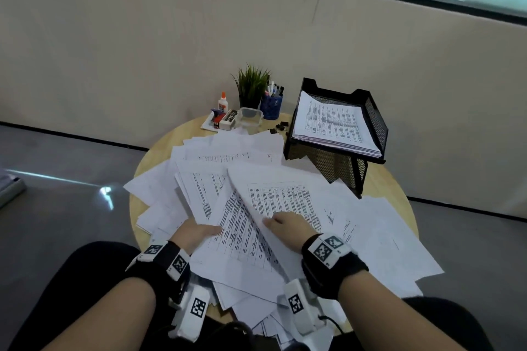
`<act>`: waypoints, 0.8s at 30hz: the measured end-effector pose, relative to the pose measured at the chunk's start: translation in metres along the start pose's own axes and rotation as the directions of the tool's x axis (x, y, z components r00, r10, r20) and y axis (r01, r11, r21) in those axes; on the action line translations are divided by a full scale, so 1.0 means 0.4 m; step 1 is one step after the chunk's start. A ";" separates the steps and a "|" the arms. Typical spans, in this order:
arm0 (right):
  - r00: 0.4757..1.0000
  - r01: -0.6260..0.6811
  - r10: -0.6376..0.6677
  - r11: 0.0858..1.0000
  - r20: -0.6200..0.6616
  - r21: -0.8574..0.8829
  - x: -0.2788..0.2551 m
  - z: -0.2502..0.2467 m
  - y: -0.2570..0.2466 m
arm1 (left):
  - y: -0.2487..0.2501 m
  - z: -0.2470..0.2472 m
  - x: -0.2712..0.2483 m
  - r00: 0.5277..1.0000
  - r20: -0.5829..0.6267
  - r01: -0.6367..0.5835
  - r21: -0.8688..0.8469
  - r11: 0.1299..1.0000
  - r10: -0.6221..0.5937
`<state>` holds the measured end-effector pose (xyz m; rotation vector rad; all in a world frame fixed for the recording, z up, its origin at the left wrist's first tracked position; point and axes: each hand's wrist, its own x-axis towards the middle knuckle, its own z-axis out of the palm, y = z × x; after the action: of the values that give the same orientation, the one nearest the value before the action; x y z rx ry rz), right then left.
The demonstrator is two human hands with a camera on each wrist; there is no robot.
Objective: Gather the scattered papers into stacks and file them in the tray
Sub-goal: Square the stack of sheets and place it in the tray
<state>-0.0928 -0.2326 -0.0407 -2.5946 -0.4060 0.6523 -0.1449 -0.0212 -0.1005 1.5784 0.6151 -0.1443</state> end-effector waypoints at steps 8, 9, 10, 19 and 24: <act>0.895 -0.399 0.373 0.915 -0.244 -0.065 0.041 -0.068 0.165 | -0.002 0.006 0.011 1.000 0.007 0.025 -0.012 1.000 -0.025; 0.882 -0.442 0.416 0.893 -0.222 -0.082 0.044 -0.066 0.189 | -0.002 0.005 0.012 0.999 -0.006 0.035 -0.001 0.999 -0.035; 0.881 -0.457 0.433 0.884 -0.191 -0.097 0.046 -0.062 0.207 | -0.009 0.002 0.020 0.999 -0.018 0.032 0.012 0.999 -0.032; 0.868 -0.472 0.445 0.877 -0.219 -0.091 0.074 -0.045 0.243 | -0.017 0.008 0.032 1.000 -0.017 0.028 0.088 0.996 -0.026; 0.866 -0.480 0.448 0.869 -0.222 -0.120 0.068 -0.049 0.255 | -0.018 0.018 0.031 0.995 0.056 0.075 0.056 0.996 -0.078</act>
<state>-0.0422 -0.3171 -0.0836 -2.9131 0.2537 0.5321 -0.1359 -0.0245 -0.1132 1.5971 0.6305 -0.2652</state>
